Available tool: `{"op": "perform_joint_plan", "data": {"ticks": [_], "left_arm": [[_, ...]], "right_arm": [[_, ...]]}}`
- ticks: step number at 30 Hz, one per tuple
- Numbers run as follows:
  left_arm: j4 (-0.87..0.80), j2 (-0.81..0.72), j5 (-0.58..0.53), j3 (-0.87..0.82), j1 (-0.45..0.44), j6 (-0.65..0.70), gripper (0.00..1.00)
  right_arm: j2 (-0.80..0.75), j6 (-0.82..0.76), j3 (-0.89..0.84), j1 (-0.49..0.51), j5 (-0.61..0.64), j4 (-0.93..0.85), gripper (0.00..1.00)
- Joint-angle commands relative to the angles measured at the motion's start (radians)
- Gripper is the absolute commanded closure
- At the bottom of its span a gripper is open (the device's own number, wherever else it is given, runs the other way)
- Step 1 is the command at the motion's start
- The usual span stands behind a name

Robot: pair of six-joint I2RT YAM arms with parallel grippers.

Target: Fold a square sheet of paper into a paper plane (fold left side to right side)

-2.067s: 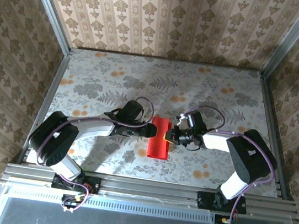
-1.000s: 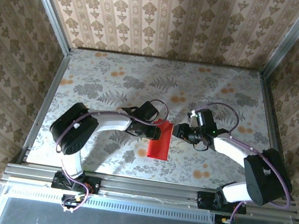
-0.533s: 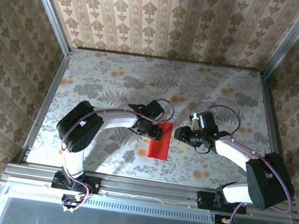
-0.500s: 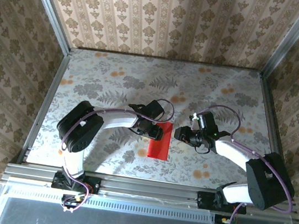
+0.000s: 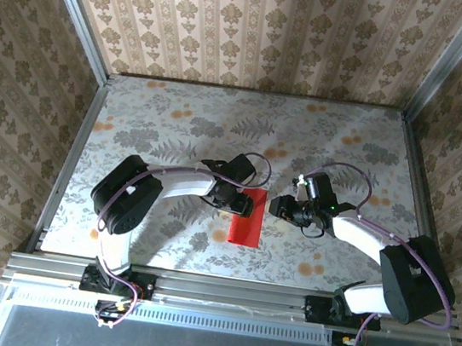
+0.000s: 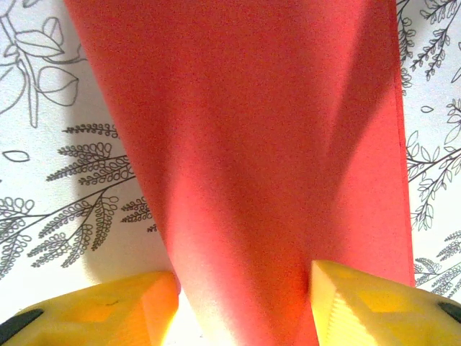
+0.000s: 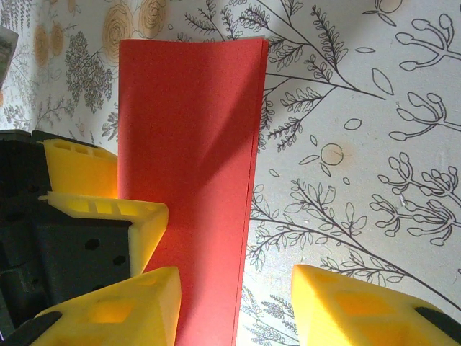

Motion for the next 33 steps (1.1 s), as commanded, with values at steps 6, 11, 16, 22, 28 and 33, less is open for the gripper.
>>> {"op": "perform_joint_plan", "data": {"ticks": [6,11,16,22,28,33], "left_arm": [[0.051,0.127,0.015,-0.025,-0.020,-0.020,0.44],[0.047,0.127,0.015,-0.025,-0.018,-0.009,0.44],[0.045,0.128,0.019,-0.021,-0.019,-0.001,0.44],[0.036,0.130,0.019,-0.016,-0.023,0.008,0.43],[0.031,0.131,0.019,-0.014,-0.021,0.013,0.43],[0.026,0.135,0.019,-0.012,-0.022,0.012,0.43]], "right_arm": [[0.046,-0.002,-0.017,-0.004,-0.016,0.018,0.54],[0.063,0.000,-0.014,-0.005,-0.026,0.028,0.54],[0.087,0.005,-0.012,-0.003,-0.036,0.042,0.54],[0.106,0.012,-0.003,-0.002,-0.054,0.060,0.55],[0.113,0.020,0.001,0.001,-0.069,0.075,0.58],[0.131,0.028,0.010,0.009,-0.085,0.091,0.62]]}}
